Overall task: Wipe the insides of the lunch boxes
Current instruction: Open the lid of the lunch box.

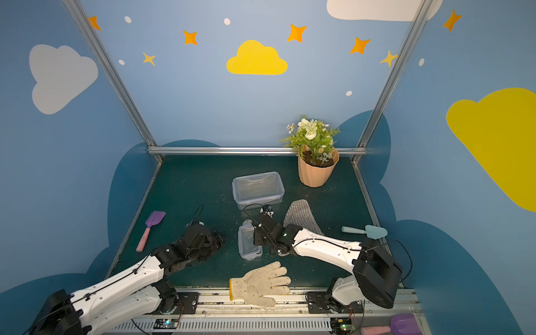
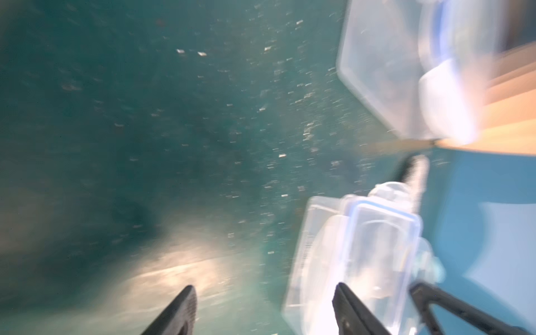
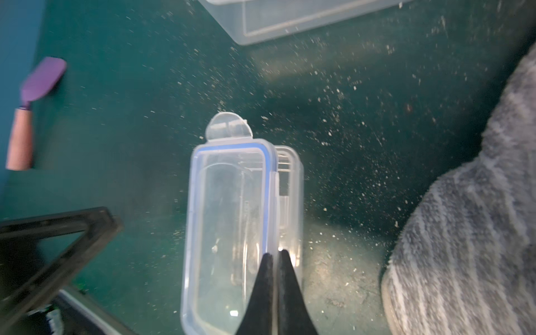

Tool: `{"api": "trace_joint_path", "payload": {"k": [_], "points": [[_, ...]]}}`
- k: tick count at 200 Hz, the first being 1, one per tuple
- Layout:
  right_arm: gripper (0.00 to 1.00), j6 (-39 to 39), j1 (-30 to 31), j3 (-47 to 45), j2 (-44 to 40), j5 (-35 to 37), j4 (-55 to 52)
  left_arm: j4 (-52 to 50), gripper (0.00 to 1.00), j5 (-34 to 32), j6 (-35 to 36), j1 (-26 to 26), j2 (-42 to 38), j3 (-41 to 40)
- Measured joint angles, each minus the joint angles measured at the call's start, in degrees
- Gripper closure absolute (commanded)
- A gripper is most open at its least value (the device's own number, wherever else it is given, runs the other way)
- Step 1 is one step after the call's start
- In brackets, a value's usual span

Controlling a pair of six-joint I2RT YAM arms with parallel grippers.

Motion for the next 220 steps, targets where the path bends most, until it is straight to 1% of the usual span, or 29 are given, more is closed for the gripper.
{"api": "trace_joint_path", "payload": {"k": [16, 32, 49, 70, 87, 111, 128, 148, 181, 220], "points": [[1.0, -0.04, -0.04, 0.15, -1.75, 0.11, 0.22, 6.49, 0.2, 0.55, -2.82, 0.0, -0.48, -3.02], [1.0, 0.13, -0.15, -0.11, -2.99, 0.22, 0.68, 12.85, 0.2, 1.64, -5.73, 0.0, 1.31, -5.25], [1.0, 0.13, -0.2, -0.87, -3.85, 0.09, 1.75, 16.33, 0.19, 2.62, -6.95, 0.0, 3.02, -5.51], [1.0, -0.37, -0.28, -1.16, -4.11, -0.9, 3.39, 16.55, 0.17, 2.84, -6.34, 0.0, 2.34, -3.08], [1.0, -1.79, -0.39, -1.11, -4.13, -1.68, 4.74, 16.04, 0.16, 2.58, -4.96, 0.13, 0.09, -0.07], [1.0, -4.72, -0.44, -0.44, -4.13, -3.37, 5.66, 15.61, 0.15, 2.36, -3.96, 1.05, -3.06, 2.12], [1.0, -7.76, -0.44, 0.68, -4.13, -5.29, 6.21, 13.31, 0.13, 2.73, -3.43, 2.58, -4.37, 3.61], [1.0, -12.0, -0.44, 2.62, -4.13, -8.0, 6.27, 7.3, 0.14, 4.96, -2.75, 5.77, -5.03, 7.52], [1.0, -20.09, 0.28, 6.25, -4.15, -10.86, 5.75, -5.75, 0.13, 11.21, -0.09, 11.54, -5.97, 18.62], [1.0, -30.32, 3.56, 10.73, -4.02, -10.36, 2.8, -19.45, 0.12, 18.12, 4.15, 13.7, -6.27, 31.78]]}}
